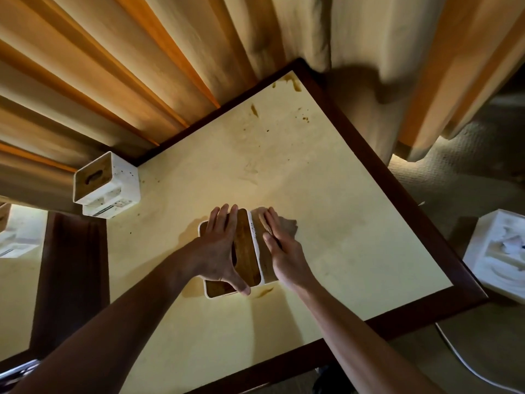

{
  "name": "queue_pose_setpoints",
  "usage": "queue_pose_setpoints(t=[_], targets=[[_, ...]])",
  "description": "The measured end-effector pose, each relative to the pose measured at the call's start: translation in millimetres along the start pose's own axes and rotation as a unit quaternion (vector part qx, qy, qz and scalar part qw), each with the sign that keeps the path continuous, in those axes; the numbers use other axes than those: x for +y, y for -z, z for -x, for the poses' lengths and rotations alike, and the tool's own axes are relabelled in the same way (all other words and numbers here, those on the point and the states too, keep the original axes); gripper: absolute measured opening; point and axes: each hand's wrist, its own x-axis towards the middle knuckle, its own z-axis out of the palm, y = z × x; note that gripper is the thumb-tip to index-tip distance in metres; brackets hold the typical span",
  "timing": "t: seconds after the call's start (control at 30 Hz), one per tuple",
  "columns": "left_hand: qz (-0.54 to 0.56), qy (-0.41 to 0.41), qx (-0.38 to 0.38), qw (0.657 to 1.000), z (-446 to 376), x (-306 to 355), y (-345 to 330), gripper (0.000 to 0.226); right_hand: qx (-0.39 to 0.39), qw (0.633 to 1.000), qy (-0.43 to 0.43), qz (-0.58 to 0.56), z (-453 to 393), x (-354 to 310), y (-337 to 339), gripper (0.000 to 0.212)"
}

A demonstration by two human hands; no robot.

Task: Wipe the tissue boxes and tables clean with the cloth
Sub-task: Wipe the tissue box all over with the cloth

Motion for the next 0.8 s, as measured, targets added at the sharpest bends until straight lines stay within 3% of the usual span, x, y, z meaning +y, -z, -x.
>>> queue_pose_setpoints(t=[0.17,0.37,0.5,0.7,0.8], targets=[[0.004,-0.001,0.013,1.000,1,1,0,0.174,-0.040,0.988,-0.064,-0.135,33,15,0,0.054],[0.021,0.009,0.021,1.000,5,4,0,0.173,-0.031,0.984,-0.155,-0.083,25,19,3,0.063],[0.038,0.024,0.015,0.999,3,11,1,0.173,-0.035,0.979,-0.185,-0.073,-5,17,14,0.057],[0.027,0.024,0.014,0.999,3,13,3,0.172,-0.055,0.983,-0.173,-0.038,-32,6,14,0.069],[0.024,0.024,0.017,0.999,3,14,2,0.172,-0.031,0.989,-0.140,0.023,-47,-3,10,0.050]])
